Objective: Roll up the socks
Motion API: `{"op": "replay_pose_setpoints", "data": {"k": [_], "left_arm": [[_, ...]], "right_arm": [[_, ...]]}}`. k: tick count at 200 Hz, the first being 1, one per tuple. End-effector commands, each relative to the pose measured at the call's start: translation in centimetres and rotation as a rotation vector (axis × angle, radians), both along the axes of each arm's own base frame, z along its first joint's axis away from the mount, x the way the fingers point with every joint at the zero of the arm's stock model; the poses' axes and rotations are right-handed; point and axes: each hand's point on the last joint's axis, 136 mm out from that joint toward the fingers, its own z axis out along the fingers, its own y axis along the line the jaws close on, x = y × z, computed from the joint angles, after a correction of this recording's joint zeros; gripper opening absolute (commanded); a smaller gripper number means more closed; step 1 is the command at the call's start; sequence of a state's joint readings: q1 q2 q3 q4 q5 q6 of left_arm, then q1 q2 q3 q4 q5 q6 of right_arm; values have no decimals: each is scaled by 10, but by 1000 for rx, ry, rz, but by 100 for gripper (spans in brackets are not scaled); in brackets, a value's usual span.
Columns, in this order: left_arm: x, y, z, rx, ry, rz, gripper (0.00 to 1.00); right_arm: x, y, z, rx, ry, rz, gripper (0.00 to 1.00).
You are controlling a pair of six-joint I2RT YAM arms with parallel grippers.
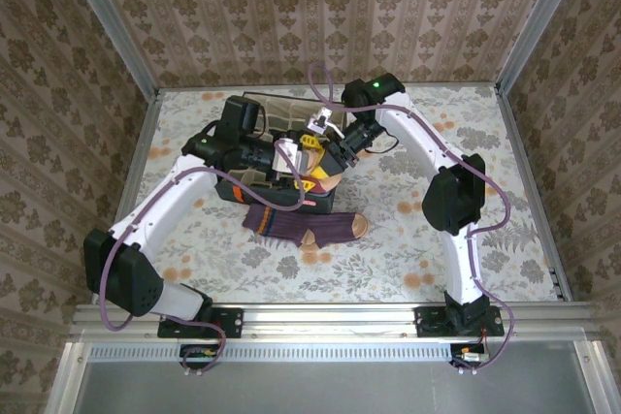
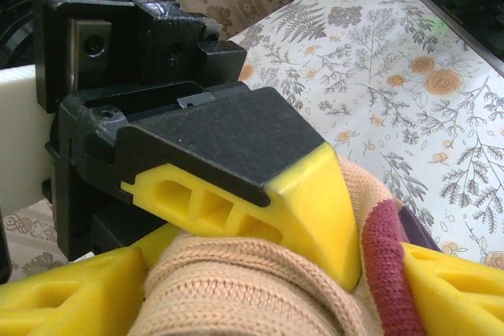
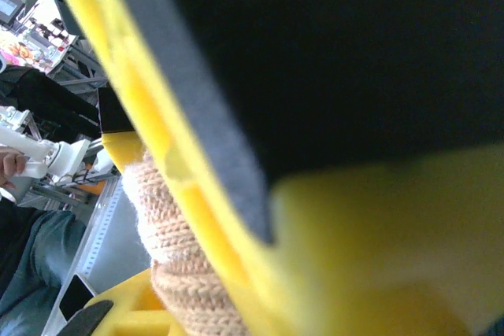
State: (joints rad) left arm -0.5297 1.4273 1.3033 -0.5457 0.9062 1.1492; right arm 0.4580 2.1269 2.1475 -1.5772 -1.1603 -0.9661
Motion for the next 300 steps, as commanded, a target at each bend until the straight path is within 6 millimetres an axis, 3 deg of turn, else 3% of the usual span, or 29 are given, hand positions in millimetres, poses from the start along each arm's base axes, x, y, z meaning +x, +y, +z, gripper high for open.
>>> {"op": "replay_pose_setpoints", "data": {"k": [1, 28, 80, 112, 125, 166, 234, 279, 300], "left_arm": [[-11, -5, -13, 40, 21, -40, 76], [-8, -7, -19, 48, 3, -26, 72], [-4, -7, -25, 78, 2, -26, 42], [-2, -6, -27, 98, -5, -15, 18], [0, -4, -29, 111, -3, -4, 13], [10, -2, -39, 152, 5, 35, 0], [44, 2, -57, 217, 28, 171, 0], [84, 4, -75, 301, 51, 301, 0], [99, -1, -73, 304, 54, 337, 0]], "right_arm": [[-13, 7, 36, 127, -22, 21, 0], [-14, 7, 40, 146, -19, 31, 0], [-15, 6, 39, 142, -13, 40, 1], [-11, 7, 37, 146, -30, 38, 23], [-7, 7, 37, 150, -52, 31, 33], [15, 4, 34, 134, -156, -35, 43], [69, -13, 10, -12, -415, -267, 51], [108, -43, -5, -107, -501, -498, 53], [124, -57, -14, -159, -467, -613, 53]]}}
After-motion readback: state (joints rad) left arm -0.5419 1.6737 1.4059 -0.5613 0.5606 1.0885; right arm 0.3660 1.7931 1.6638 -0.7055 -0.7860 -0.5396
